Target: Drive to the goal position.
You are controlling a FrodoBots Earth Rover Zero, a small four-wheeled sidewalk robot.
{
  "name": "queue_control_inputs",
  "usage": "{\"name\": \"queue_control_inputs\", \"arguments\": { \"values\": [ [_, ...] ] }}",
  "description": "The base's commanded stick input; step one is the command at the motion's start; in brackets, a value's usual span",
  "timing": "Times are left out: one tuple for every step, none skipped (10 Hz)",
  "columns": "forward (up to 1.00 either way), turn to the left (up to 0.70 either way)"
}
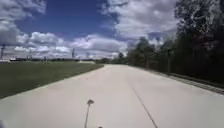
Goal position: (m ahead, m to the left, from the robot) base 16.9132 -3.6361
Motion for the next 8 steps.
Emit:
{"name": "queue_control_inputs", "arguments": {
  "values": [
    [1.0,0.0],
    [1.0,0.0],
    [1.0,0.0],
    [1.0,0.0],
    [1.0,0.0],
    [1.0,0.0],
    [1.0,0.0],
    [1.0,0.0]
  ]
}}
